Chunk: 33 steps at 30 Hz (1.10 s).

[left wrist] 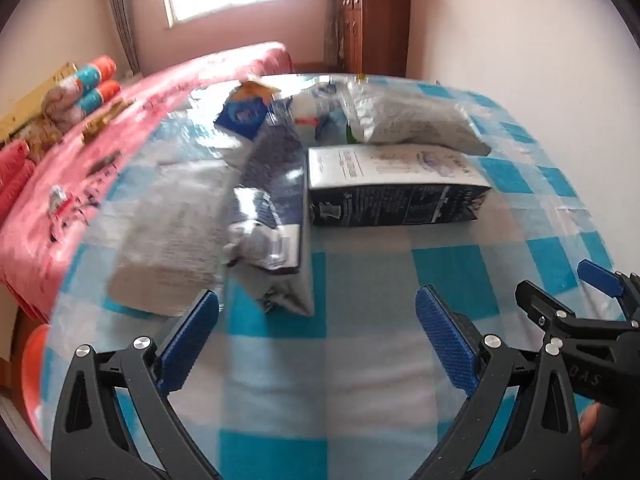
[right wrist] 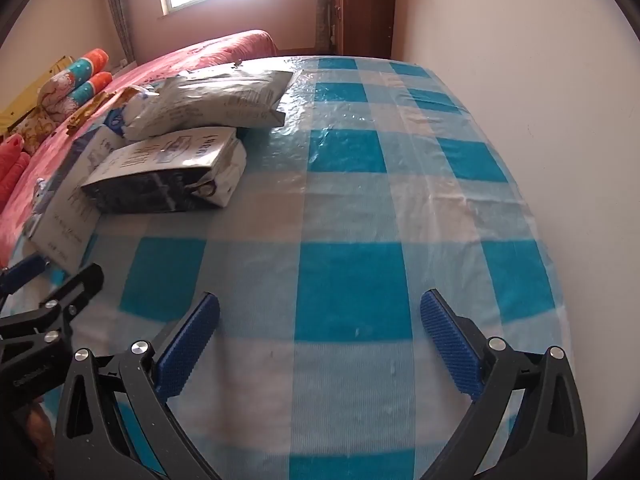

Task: Collect trash
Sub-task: 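Move both tools over the checkered table toward the pile of trash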

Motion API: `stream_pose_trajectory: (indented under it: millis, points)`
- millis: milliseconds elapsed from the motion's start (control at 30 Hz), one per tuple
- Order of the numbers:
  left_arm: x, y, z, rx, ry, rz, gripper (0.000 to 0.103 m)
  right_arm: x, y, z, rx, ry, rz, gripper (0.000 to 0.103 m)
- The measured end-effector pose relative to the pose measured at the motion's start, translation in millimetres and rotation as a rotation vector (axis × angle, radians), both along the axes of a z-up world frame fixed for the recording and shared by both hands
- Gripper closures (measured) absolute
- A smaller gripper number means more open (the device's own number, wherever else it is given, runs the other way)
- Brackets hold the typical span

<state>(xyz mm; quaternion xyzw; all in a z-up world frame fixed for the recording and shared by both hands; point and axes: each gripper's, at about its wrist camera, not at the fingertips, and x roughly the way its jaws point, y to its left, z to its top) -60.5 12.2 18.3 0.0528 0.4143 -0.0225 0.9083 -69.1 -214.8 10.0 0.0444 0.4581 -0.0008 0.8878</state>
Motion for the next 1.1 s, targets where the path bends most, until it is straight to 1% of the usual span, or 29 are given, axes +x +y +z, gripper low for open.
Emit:
stream_pose_trajectory:
  millis: [33, 100, 267, 367, 467, 700, 767, 967, 1100]
  points:
    - [-6, 1, 6, 0.01, -0.02, 0.001, 0.004, -1, -2, 3, 0.011, -0.004, 0.0, 0.004]
    - [-18, 6, 17, 0.003, -0.055, 0.001, 0.004, -7, -3, 13, 0.025, -0.031, 0.002, 0.004]
    - [-34, 22, 46, -0.007, -0.113, 0.007, 0.004, -23, 3, 51, 0.012, -0.131, 0.016, 0.004]
    - [-47, 35, 64, -0.006, -0.16, 0.024, 0.004, -36, 10, 74, 0.003, -0.186, 0.02, 0.004]
    - [-57, 48, 83, -0.017, -0.194, 0.04, 0.004, -44, 13, 96, 0.016, -0.24, 0.037, 0.004]
    - [-79, 72, 115, -0.04, -0.271, 0.085, 0.004, -74, 32, 139, 0.008, -0.34, 0.074, 0.004]
    - [-83, 77, 123, -0.038, -0.293, 0.097, 0.004, -80, 36, 147, 0.002, -0.355, 0.083, 0.004]
    - [-90, 85, 133, -0.033, -0.317, 0.113, 0.004, -96, 50, 165, -0.044, -0.399, 0.101, 0.004]
    - [-97, 89, 138, -0.036, -0.33, 0.117, 0.004, -102, 49, 170, -0.022, -0.403, 0.104, 0.004]
